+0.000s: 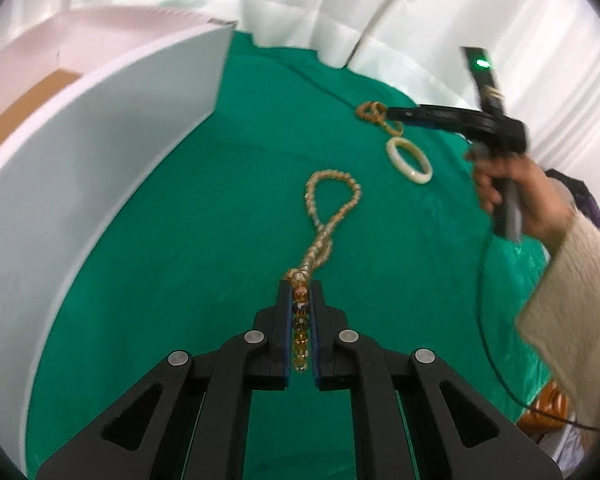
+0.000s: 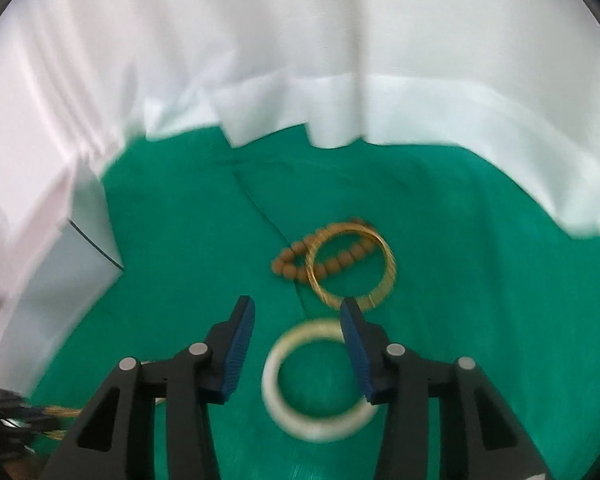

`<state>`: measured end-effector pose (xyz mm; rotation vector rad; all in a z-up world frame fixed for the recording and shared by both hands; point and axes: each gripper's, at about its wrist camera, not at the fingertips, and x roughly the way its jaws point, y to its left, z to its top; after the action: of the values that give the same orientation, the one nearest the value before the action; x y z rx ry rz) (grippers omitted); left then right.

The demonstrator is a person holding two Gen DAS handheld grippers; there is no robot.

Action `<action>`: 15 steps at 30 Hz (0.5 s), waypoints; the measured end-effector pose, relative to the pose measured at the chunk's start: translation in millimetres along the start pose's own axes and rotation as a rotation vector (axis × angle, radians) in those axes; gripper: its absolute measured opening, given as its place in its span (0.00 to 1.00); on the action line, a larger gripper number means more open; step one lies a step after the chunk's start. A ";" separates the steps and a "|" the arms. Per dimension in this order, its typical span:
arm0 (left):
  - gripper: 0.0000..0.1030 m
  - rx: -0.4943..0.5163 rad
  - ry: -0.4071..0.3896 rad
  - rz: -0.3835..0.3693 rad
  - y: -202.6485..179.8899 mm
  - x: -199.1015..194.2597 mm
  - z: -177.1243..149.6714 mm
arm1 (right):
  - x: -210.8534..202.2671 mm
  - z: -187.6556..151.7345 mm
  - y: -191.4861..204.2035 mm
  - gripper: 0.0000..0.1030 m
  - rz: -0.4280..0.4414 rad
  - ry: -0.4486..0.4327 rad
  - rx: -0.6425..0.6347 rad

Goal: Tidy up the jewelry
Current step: 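Grasp the gold bangle with the right gripper while the left holds the necklace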

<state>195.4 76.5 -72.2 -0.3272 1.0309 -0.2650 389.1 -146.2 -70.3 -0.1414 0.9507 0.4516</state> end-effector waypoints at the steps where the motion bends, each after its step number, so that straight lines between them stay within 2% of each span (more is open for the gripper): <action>1: 0.05 -0.009 0.003 -0.001 2.9 -1.5 -2.0 | 10.7 3.7 1.8 0.42 -0.023 0.020 -0.025; 3: 0.05 -0.030 0.007 -0.012 8.7 -4.6 -5.4 | 31.0 8.1 3.6 0.36 -0.060 0.066 -0.050; 5: 0.05 -0.041 0.002 -0.024 10.6 -10.9 -6.1 | 39.9 9.1 0.0 0.15 -0.072 0.081 -0.042; 7: 0.05 -0.059 -0.007 -0.056 11.4 -18.8 -4.1 | 31.3 10.0 -1.6 0.06 -0.072 0.056 -0.035; 9: 0.05 -0.072 -0.019 -0.093 12.1 -27.4 -2.6 | 8.2 10.1 -2.8 0.06 -0.055 -0.008 -0.008; 11: 0.05 -0.073 -0.038 -0.122 7.5 -37.6 3.2 | -28.1 8.5 -4.1 0.06 0.007 -0.084 0.039; 15: 0.05 -0.056 -0.099 -0.163 -12.2 -70.6 19.0 | -83.0 0.1 -0.5 0.06 0.118 -0.152 0.085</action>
<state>176.7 93.8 -2.6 -0.4718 0.9167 -0.3640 348.2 -172.3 -3.0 0.0263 0.8302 0.5217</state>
